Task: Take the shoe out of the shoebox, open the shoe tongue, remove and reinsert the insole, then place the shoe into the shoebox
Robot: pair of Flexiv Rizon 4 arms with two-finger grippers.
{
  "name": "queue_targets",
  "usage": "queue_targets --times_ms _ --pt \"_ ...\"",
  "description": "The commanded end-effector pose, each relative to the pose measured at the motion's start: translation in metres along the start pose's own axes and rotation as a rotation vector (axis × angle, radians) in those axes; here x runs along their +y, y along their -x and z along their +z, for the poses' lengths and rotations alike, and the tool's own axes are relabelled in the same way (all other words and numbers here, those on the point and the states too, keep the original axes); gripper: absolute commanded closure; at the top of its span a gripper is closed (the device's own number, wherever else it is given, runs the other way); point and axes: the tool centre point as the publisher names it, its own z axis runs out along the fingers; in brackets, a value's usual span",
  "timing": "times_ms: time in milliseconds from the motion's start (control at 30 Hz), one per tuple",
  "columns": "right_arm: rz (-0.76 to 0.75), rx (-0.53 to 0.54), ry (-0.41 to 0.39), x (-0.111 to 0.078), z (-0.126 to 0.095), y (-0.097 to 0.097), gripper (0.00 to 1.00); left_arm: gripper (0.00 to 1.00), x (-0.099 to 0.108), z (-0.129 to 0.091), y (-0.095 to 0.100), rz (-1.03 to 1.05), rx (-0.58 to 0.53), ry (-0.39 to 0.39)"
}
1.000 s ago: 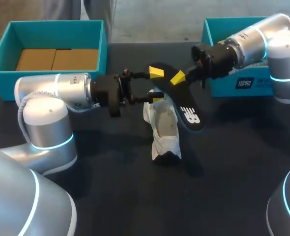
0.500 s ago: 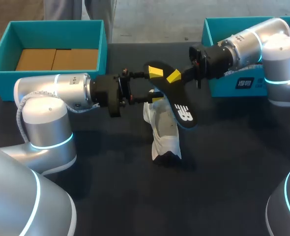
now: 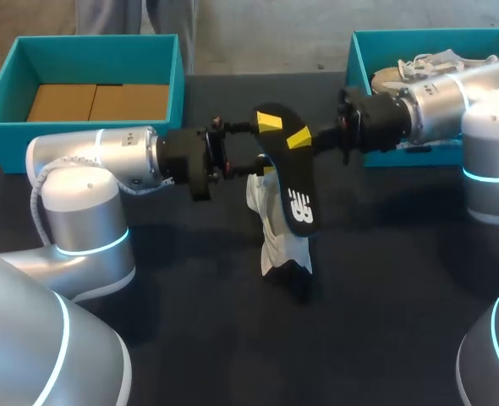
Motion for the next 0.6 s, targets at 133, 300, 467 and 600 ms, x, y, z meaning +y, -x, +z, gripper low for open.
queue_targets --times_ms 133,300,467,600 --pt "-0.01 -0.019 0.192 -0.012 -0.003 -0.006 1.0 0.0 0.002 0.003 -0.001 0.001 -0.005 0.009" --pt "-0.009 -0.015 0.209 -0.014 -0.001 -0.005 1.0 0.0 0.004 0.004 -0.002 0.0 -0.008 0.015" --pt "-0.004 -0.008 0.204 -0.016 0.006 -0.005 1.0 0.0 0.008 0.003 -0.004 0.004 -0.009 0.023" --pt "-0.001 -0.003 0.207 -0.018 0.008 -0.003 1.0 0.0 0.01 0.003 -0.004 0.013 -0.016 0.02"
